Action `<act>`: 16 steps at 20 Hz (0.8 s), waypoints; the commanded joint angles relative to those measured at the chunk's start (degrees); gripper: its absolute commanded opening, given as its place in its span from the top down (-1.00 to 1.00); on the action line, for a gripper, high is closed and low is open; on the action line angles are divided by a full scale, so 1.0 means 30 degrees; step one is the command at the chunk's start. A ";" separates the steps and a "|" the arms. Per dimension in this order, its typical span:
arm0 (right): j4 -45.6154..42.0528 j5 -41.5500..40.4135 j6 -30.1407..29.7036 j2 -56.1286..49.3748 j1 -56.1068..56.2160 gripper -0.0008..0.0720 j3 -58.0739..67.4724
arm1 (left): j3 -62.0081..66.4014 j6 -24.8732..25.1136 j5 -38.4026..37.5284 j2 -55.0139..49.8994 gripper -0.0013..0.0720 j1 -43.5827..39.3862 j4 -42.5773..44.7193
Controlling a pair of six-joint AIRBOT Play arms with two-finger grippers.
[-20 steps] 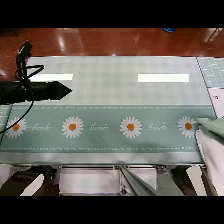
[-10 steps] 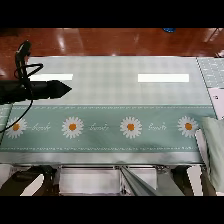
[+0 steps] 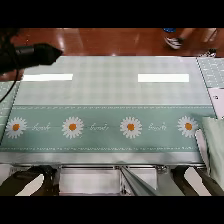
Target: Fold the shirts.
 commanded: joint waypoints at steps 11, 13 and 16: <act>-1.7471 0.3249 0.7424 -0.8794 1.4739 0.92 -0.0379 | 0.1450 -0.5756 -0.6448 -0.5778 0.91 -0.2193 0.9158; -1.7464 0.3242 0.7439 -0.8743 1.4724 0.92 -0.0401 | 0.1450 -0.5741 -0.6521 -0.5778 0.91 -0.2295 0.8735; -1.7464 0.3344 0.7424 -0.8714 1.4724 0.92 -0.0401 | 0.1450 -0.5741 -0.6674 -0.5785 0.91 -0.2295 0.8714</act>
